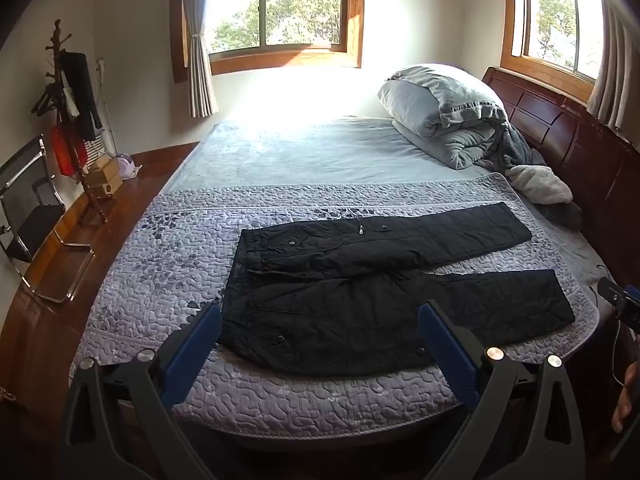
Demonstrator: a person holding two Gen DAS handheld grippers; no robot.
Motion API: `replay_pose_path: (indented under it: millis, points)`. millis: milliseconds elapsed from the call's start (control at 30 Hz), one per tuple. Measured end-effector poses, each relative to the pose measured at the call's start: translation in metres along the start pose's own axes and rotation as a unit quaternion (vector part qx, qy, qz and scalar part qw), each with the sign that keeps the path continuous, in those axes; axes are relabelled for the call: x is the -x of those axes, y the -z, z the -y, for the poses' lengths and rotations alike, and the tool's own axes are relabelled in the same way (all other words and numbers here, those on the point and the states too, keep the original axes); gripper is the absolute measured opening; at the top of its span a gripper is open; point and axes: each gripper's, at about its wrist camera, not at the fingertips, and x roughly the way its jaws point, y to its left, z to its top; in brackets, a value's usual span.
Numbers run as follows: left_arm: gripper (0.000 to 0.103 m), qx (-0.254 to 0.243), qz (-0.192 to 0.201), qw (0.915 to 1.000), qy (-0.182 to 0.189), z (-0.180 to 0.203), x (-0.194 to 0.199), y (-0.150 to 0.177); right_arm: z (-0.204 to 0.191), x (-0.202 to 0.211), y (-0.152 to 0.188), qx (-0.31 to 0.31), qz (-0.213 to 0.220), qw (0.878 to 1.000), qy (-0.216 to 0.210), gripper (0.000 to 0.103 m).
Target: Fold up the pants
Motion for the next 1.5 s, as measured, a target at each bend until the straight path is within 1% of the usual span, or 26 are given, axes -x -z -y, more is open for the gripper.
replay_pose_path:
  millis: [200, 233, 467, 500, 1500]
  points:
    - [0.100, -0.006, -0.001, 1.0000, 0.000, 0.0036, 0.0000, 0.0016, 0.0002, 0.0010, -0.0005, 0.000, 0.001, 1.000, -0.001, 0.101]
    - [0.100, -0.001, -0.001, 1.0000, -0.001, -0.0016, 0.0023, 0.0033, 0.0004, 0.0014, -0.0001, -0.002, 0.002, 1.000, -0.001, 0.101]
    - [0.100, -0.001, -0.001, 1.0000, -0.001, -0.0030, 0.0071, 0.0046, 0.0016, 0.0015, 0.0007, -0.003, 0.002, 1.000, -0.002, 0.101]
    - [0.100, -0.001, -0.002, 1.0000, -0.003, -0.0013, 0.0016, 0.0025, 0.0005, 0.0018, -0.0002, -0.003, 0.003, 1.000, -0.001, 0.101]
    - [0.100, 0.000, -0.003, 1.0000, -0.006, -0.0009, 0.0003, -0.0010, -0.0001, -0.0003, -0.0020, -0.001, 0.002, 1.000, -0.001, 0.101]
